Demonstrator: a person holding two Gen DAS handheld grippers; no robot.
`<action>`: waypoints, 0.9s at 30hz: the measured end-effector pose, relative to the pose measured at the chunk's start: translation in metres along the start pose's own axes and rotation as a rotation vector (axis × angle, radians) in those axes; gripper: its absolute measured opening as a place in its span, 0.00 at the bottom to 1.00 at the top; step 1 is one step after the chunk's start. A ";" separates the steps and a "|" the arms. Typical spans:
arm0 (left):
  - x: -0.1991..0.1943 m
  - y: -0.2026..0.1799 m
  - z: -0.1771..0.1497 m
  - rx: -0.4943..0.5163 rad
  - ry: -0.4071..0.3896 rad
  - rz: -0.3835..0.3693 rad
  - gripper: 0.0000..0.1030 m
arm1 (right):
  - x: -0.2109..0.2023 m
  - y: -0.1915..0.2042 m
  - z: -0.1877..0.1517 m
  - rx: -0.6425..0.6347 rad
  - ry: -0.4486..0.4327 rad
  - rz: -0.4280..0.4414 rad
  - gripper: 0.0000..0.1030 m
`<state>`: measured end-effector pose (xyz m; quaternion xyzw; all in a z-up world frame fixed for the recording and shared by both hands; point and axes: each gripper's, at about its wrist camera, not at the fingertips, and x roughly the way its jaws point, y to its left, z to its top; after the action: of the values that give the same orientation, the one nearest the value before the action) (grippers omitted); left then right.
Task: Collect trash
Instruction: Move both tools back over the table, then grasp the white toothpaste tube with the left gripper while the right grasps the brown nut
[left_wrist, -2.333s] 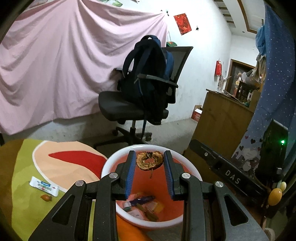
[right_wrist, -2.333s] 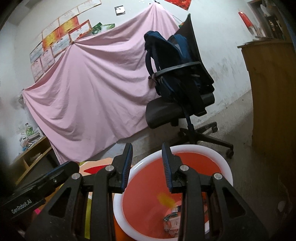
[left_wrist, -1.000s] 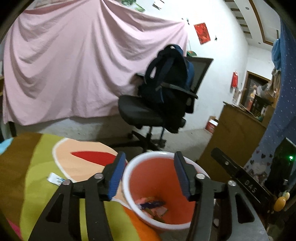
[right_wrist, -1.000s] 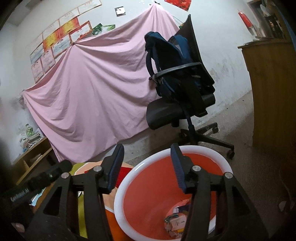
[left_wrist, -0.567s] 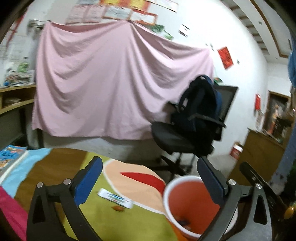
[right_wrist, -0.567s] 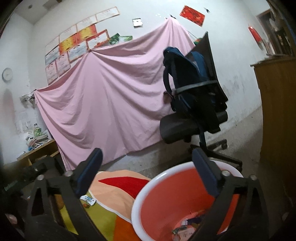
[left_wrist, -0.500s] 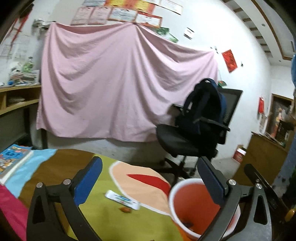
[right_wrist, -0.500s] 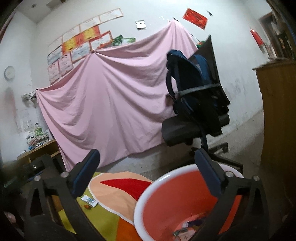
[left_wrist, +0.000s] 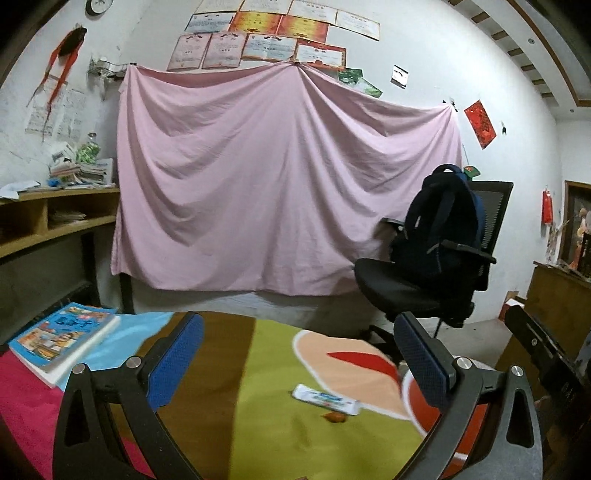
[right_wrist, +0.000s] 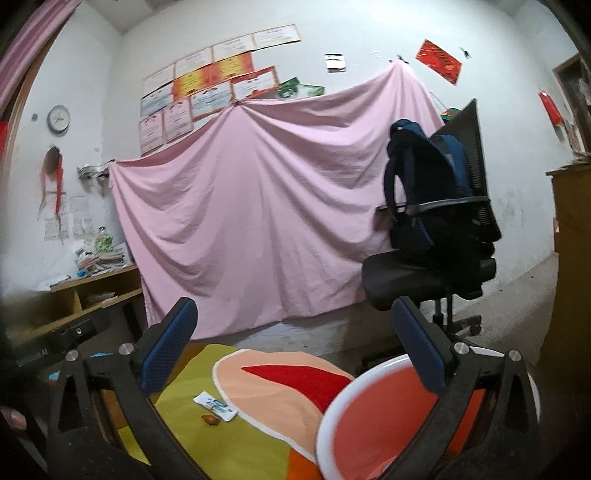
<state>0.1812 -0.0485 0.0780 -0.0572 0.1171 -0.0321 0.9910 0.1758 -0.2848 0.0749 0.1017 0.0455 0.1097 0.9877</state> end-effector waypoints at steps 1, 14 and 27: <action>0.000 0.003 -0.001 0.003 -0.001 0.006 0.98 | 0.003 0.004 -0.001 -0.007 0.005 0.007 1.00; 0.013 0.048 -0.020 -0.010 0.080 0.077 0.98 | 0.049 0.049 -0.029 -0.093 0.154 0.084 1.00; 0.047 0.069 -0.041 -0.031 0.279 0.103 0.97 | 0.101 0.067 -0.067 -0.141 0.430 0.139 1.00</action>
<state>0.2202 0.0118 0.0194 -0.0615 0.2568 0.0129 0.9644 0.2525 -0.1855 0.0171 0.0095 0.2398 0.1997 0.9500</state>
